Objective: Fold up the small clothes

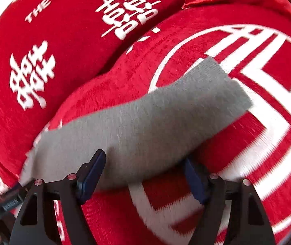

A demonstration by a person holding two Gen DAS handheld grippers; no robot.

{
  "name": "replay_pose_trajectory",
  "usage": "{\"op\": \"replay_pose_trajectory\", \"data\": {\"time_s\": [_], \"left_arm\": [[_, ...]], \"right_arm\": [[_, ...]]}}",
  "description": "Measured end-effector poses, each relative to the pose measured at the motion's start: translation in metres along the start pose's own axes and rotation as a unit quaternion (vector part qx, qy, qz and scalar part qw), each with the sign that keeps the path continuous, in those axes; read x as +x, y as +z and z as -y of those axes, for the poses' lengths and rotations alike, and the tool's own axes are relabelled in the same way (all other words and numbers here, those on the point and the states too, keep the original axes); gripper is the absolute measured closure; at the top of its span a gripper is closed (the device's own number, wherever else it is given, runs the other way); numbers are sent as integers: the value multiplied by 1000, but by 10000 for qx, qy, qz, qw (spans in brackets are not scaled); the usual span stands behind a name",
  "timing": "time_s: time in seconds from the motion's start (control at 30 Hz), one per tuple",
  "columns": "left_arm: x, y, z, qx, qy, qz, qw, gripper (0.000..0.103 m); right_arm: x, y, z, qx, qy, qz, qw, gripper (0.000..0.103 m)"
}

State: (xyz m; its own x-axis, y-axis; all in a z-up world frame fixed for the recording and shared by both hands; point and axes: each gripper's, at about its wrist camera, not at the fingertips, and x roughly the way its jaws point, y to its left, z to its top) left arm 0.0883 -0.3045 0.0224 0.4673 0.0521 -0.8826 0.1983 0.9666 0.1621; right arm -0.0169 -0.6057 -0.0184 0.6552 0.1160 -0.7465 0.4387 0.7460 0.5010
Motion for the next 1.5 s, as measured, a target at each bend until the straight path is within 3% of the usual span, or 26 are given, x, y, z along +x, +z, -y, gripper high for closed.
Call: {"op": "replay_pose_trajectory", "data": {"time_s": [0.1, 0.17, 0.27, 0.3, 0.4, 0.53, 0.67, 0.83, 1.03, 1.23, 1.5], "left_arm": [[5, 2, 0, -45, -11, -28, 10000, 1], [8, 3, -2, -103, -53, -61, 9999, 1], [6, 6, -15, -367, -115, 66, 9992, 1], [7, 8, -21, -468, -134, 84, 9988, 1], [19, 13, -40, -813, -142, -106, 9965, 1], [39, 13, -49, -888, -193, -422, 9950, 1], [39, 11, -50, -741, -295, -338, 9962, 1], [27, 6, -67, -868, -529, -199, 9946, 1], [21, -18, -118, -1179, -507, -184, 9916, 1], [14, -45, -175, -1487, -507, -172, 9874, 1], [-2, -89, -273, -1955, -454, 41, 9796, 1]], "right_arm": [[9, 17, 8, 232, 305, 38, 9993, 42], [21, 24, 16, 321, 330, -183, 9988, 98], [8, 22, 17, 289, 442, 121, 9985, 98], [-4, 19, 13, 144, 375, 402, 9984, 98], [-19, 19, 5, -42, 134, 706, 9974, 99], [-16, 20, -5, -282, -174, 685, 9971, 99], [-16, 16, -5, -289, -341, 590, 9973, 99], [-42, 13, -32, -718, -482, 869, 9925, 99], [-66, 13, -109, -1456, -496, 1206, 9807, 99], [-68, -6, -214, -2149, -279, 1303, 9675, 99], [-40, -72, -370, -2995, 89, 1045, 9483, 99]]}}
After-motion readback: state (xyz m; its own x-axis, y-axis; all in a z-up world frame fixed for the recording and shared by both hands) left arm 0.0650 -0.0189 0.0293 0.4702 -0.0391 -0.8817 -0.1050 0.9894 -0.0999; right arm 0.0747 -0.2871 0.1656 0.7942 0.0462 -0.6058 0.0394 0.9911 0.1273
